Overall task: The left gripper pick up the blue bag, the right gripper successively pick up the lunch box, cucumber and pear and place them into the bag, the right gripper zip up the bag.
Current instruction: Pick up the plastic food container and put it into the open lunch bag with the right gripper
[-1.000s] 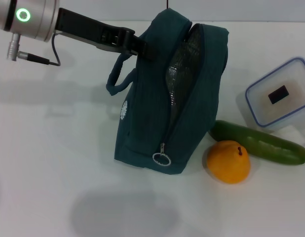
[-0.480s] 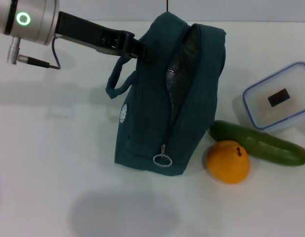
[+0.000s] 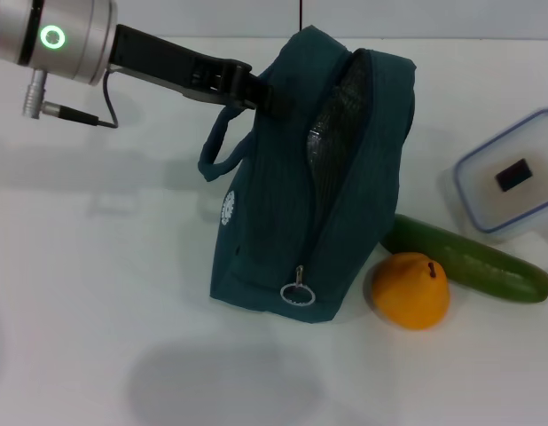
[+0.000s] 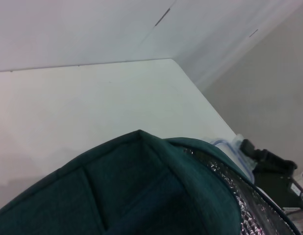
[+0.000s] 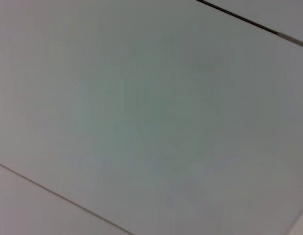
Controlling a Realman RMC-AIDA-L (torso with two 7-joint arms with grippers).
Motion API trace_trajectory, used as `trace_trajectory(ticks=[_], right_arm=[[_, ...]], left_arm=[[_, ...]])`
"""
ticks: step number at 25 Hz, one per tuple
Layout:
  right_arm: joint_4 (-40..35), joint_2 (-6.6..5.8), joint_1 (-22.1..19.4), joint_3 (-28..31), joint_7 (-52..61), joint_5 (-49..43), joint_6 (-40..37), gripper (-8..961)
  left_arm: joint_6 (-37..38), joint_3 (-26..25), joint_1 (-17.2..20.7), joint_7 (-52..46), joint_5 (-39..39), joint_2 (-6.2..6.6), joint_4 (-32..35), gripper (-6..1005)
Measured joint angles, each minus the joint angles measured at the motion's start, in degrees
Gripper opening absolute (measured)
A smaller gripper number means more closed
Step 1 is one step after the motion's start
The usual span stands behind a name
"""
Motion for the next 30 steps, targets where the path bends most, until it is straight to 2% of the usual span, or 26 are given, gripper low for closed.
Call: trace_trajectory(ticks=[17,30], right_arm=[[-0.9,-0.13,-0.1,0.4,1.5,0.2,-4.5,91],[-2.2,-0.06,2.8,0.7,2.0,5.5,-15.2,92]], left_arm=[[0.4,-0.2,0.3,0.0,0.0,-0.01,0.0,45],[0.4,0.0,-1.0,-0.6,0.0,-0.01,-0.1,45]])
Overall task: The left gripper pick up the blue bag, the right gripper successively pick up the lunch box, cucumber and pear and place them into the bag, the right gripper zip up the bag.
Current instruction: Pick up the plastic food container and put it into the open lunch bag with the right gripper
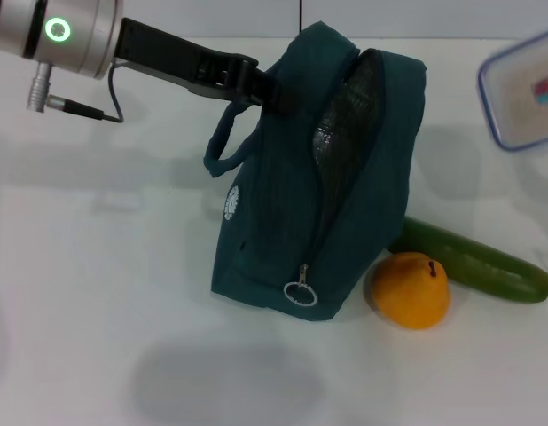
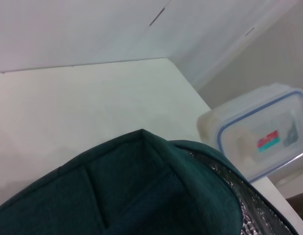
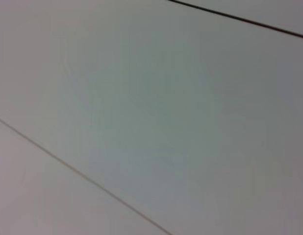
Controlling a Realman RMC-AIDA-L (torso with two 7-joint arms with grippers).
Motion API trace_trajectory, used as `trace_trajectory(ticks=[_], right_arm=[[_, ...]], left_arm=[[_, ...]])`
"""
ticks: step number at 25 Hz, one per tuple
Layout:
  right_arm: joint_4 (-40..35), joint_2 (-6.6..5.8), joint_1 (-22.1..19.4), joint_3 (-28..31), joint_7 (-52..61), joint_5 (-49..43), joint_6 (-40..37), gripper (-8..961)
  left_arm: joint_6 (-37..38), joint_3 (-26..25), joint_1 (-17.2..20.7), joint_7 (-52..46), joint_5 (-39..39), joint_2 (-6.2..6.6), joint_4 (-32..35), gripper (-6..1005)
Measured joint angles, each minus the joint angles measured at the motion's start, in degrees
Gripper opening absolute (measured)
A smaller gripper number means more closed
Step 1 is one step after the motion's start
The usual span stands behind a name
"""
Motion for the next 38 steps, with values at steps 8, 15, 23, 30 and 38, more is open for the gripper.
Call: trace_trajectory(ticks=[8,15,23,30,38], right_arm=[[-0.9,0.11,3.5,0.0,0.2,2.0,-3.9,92],[-1.4,0.27,5.2,0.0,0.1,3.3,-6.4,93],[-1.5,0.38,7.8,-0.2,-0.1,3.7,-7.7,93],[-1.1,0.60,9.6,-0.7,-0.1,3.5,-8.4,94],[-0.7,0.83,12.2,-1.8,-0.1,3.2,-9.7,94]], left_arm=[[-0.1,0.0,-0.5,0.0,0.4,-0.64,0.0,46],[-0.3,0.0,-0.6,0.0,0.5,-0.92,-0.1,46],[-0.3,0.1,-0.8,0.0,0.6,-1.57,-0.1,46],[-0.4,0.1,-1.0,0.0,0.6,-1.84,-0.1,47],[-0.9,0.2,-1.5,0.1,0.6,-2.19,-0.2,47]])
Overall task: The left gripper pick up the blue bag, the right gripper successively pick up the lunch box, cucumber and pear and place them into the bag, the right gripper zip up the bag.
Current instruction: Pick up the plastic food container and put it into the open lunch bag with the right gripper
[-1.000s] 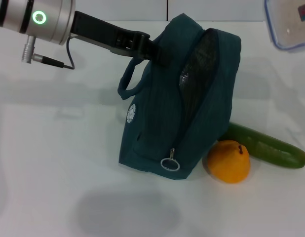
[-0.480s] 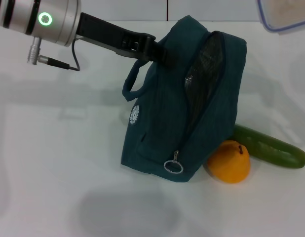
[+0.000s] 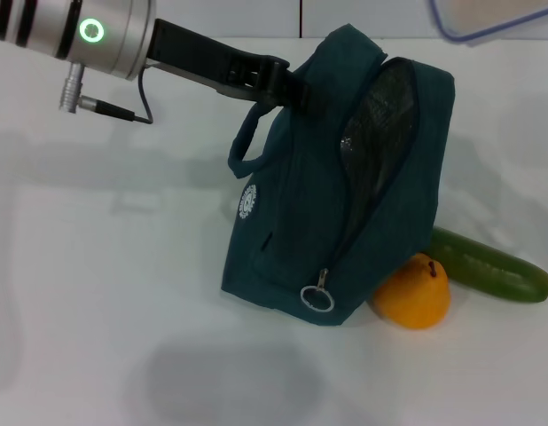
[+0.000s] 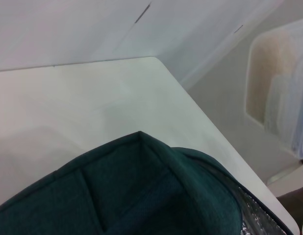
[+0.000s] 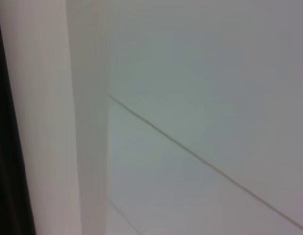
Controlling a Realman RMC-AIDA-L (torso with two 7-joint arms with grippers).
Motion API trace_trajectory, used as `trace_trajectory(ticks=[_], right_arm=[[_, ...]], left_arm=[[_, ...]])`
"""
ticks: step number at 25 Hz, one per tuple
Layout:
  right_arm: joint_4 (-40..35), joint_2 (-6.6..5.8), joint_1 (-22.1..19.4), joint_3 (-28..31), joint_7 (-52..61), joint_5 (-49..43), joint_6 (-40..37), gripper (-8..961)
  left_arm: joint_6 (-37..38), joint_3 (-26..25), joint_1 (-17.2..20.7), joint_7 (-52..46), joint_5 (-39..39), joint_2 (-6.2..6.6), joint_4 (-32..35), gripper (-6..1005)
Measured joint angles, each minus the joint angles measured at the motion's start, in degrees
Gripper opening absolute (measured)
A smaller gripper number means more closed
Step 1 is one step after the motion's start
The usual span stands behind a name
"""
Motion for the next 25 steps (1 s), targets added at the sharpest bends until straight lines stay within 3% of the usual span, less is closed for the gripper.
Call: trace_trajectory(ticks=[11,25], right_arm=[[1.8,0.12,1.1,-7.1,-0.8,-0.1,4.2,95],[2.1,0.07,-4.3,-11.0,-1.9,-0.2,11.4,96]], left_arm=[[-1.8,-0.5,-0.5,-0.8,-0.5,0.42,-2.4,48],[-2.9,-0.6,-0.7,-0.9,-1.2,0.98,-3.1,48]])
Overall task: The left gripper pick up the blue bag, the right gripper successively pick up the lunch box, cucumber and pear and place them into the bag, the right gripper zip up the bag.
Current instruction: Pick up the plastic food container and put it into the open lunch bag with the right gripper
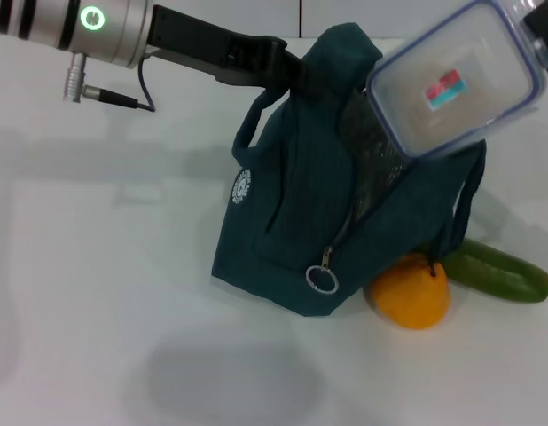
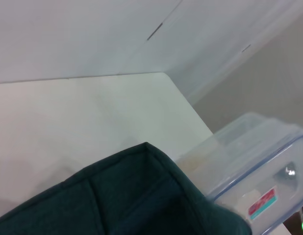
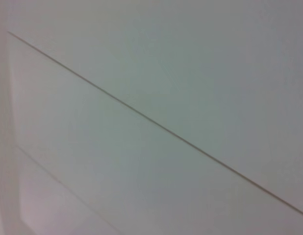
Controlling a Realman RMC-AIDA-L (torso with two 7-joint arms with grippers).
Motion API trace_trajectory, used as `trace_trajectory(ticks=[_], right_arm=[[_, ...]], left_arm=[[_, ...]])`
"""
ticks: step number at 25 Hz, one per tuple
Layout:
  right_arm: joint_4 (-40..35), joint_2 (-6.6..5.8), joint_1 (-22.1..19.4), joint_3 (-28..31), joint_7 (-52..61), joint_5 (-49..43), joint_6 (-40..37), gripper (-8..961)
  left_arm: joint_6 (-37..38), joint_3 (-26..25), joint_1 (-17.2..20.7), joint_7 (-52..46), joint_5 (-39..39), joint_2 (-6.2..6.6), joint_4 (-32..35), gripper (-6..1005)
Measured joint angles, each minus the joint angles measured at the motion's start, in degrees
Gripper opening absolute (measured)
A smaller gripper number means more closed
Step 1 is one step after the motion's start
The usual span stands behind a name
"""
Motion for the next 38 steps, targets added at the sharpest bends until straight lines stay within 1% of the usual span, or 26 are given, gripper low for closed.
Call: trace_trajectory(ticks=[3,6,9,12,16,22,27,32,38], right_arm=[[0.3,0.00,-0.3,-0.3,0.1,-0.4,1.3,96],[0.8,0.00,0.4,-0.9,0.5,-1.2,2.3,96],[1.6,0.00,2.1,-2.0,0.5,-1.4,2.6,97],[1.6,0.00,4.3,-2.2,0.4,-1.3,2.9,97],[2.0,0.00,5.6,-3.2,0.4,-2.5,5.3,97],[3.8,0.01,6.0,-3.8,0.5,-6.8,8.9,98],[4.4,0.00,5.7,-4.0,0.5,-8.4,9.7,98],[3.4,0.00,6.8,-4.4,0.5,-12.1,10.4,98],[1.2,0.00,7.1,-4.6,0.0,-12.7,10.6,99]], left_arm=[[0.0,0.0,0.0,0.0,-0.1,0.00,0.0,48],[-0.1,0.0,0.1,0.1,-0.1,-0.15,0.0,49],[-0.1,0.0,0.2,0.2,-0.4,-0.29,-0.4,49],[0.0,0.0,0.3,0.5,-1.6,-0.17,-1.7,49],[0.0,0.1,0.1,0.6,-1.9,-0.02,-2.5,49],[0.0,0.0,0.2,0.6,-2.4,0.10,-2.5,49],[0.0,0.0,0.1,0.6,-2.4,0.12,-2.5,49],[0.0,0.0,-0.2,0.7,-2.4,0.18,-2.5,50],[0.0,0.1,-0.6,1.2,-2.4,0.16,-2.7,50]])
